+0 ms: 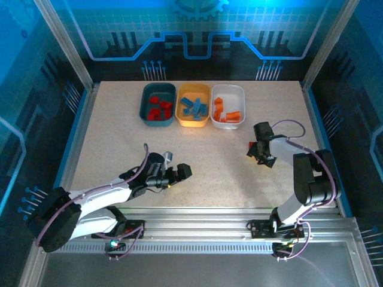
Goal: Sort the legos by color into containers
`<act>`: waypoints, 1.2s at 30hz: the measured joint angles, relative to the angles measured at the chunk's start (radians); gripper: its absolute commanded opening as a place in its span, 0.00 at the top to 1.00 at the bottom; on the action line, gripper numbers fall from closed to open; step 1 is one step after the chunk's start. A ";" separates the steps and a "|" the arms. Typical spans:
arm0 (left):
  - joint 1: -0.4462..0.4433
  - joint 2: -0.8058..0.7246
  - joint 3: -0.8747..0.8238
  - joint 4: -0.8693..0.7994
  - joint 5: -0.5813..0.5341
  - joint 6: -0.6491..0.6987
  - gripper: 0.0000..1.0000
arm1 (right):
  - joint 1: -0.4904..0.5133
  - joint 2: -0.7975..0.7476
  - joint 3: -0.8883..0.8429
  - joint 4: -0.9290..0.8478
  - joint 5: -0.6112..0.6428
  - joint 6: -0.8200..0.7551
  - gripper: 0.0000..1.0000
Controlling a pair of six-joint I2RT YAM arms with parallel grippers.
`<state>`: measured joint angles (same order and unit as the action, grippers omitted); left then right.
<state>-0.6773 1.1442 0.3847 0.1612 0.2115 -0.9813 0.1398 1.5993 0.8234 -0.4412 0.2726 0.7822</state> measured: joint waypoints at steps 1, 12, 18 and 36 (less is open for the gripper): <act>0.000 -0.005 0.000 -0.005 -0.005 0.000 0.01 | -0.001 0.003 0.003 -0.003 0.001 0.000 0.36; 0.000 -0.014 -0.013 -0.032 -0.025 0.000 0.01 | -0.006 0.006 0.009 -0.006 0.009 -0.037 0.62; 0.000 -0.014 -0.013 -0.039 -0.028 0.000 0.01 | -0.003 0.005 0.007 0.019 0.003 -0.058 0.66; 0.404 -0.373 0.141 -0.528 -0.111 0.143 0.01 | 0.468 -0.156 0.282 -0.009 0.097 -0.145 0.67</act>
<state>-0.2737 0.7708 0.5255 -0.3664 0.1009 -0.8379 0.6075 1.4437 1.1049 -0.4500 0.3695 0.6373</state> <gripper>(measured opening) 0.990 0.331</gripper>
